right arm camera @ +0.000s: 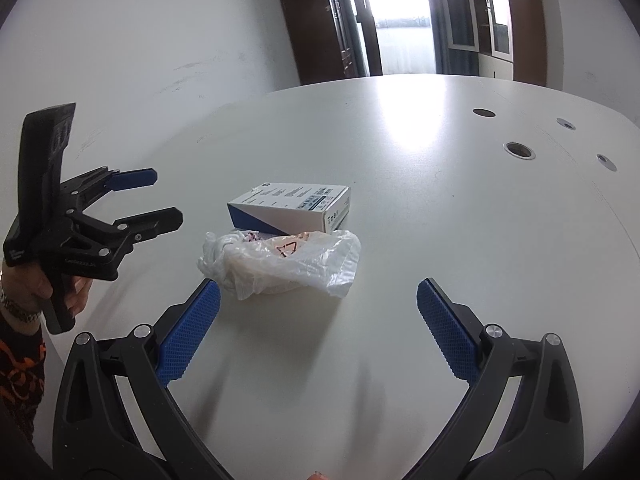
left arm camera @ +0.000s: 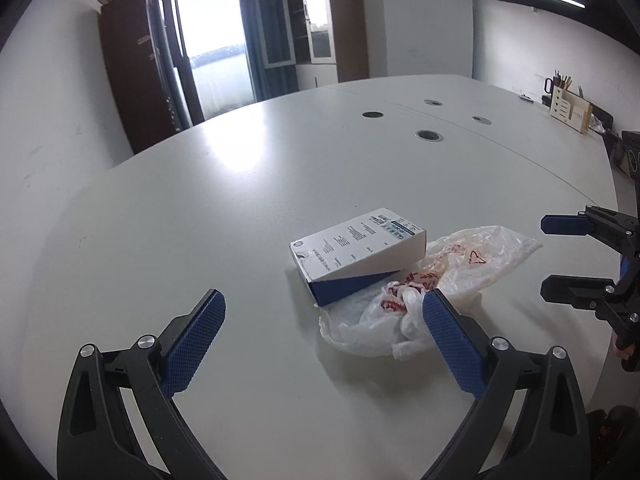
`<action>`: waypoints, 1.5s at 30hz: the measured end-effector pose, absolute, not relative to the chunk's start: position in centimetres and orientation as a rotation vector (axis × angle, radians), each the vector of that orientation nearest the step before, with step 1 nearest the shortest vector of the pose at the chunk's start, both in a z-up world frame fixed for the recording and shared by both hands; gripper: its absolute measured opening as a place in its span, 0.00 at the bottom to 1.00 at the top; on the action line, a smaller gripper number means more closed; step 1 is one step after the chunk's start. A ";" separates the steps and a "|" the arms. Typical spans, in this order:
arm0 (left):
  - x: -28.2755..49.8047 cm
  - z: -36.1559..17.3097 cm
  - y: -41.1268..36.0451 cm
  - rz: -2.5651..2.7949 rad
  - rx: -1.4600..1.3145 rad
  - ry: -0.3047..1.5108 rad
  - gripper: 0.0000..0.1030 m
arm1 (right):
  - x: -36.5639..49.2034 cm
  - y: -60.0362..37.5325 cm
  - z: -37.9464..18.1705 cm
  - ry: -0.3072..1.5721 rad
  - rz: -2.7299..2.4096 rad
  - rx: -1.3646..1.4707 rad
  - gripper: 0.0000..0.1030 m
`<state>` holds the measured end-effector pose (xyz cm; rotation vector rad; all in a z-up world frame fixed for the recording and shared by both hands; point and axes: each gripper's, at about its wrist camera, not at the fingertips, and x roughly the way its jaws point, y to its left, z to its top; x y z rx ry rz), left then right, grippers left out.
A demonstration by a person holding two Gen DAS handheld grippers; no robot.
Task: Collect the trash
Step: 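Raise both grippers back to the HP box and red-printed bag, then grasp the HP printer box with left gripper while right gripper grasps the red-printed bag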
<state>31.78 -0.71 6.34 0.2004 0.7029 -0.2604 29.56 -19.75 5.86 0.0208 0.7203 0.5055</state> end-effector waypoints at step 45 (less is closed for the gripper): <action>38.5 1.4 -4.2 -0.545 0.370 1.001 0.81 | 30.0 -16.6 3.2 0.857 0.706 -0.107 0.09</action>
